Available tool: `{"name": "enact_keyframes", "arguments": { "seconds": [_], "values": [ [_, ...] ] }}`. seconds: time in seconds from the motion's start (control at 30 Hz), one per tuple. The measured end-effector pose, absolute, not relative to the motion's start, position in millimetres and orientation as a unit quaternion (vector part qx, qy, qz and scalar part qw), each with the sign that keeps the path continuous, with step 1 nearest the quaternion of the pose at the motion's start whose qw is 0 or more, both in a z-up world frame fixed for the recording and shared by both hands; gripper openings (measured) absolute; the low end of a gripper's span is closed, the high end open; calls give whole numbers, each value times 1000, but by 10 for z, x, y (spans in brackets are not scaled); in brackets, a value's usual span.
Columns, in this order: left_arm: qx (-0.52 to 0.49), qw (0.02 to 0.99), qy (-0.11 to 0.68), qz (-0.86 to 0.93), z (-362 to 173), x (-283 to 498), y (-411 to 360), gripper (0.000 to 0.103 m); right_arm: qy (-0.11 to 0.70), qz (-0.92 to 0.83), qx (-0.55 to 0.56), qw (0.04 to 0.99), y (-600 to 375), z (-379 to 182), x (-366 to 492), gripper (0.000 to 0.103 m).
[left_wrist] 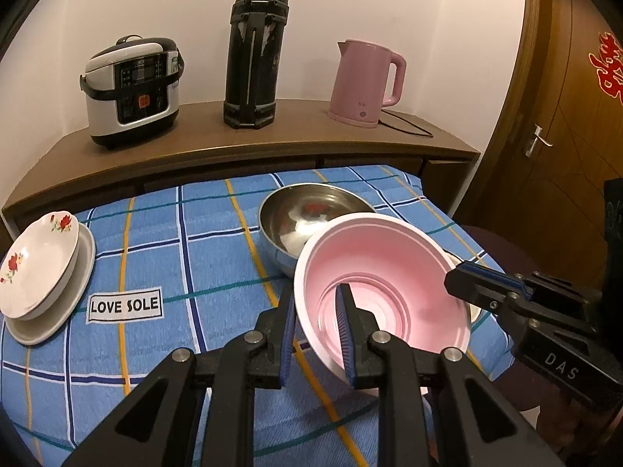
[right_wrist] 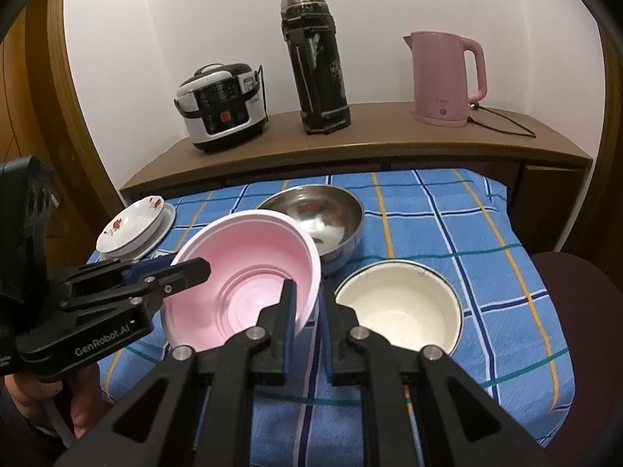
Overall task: Organize plates and bowls
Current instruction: 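Clamp the pink bowl rim with both grippers and lift it, then carry the pink bowl with both grippers over the steel bowl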
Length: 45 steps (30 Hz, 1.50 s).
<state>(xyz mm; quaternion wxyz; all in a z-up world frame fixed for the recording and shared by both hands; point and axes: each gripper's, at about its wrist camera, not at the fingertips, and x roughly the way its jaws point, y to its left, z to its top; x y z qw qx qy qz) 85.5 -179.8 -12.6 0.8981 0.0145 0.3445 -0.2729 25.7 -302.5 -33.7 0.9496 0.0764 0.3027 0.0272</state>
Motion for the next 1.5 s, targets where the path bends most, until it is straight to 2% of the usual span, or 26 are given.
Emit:
{"name": "enact_keyframes", "arguments": {
  "seconds": [1.5],
  "values": [
    [11, 911, 273, -310, 303, 1317, -2053, 22, 278, -22, 56, 959, -3244, 68, 730, 12]
  ]
}}
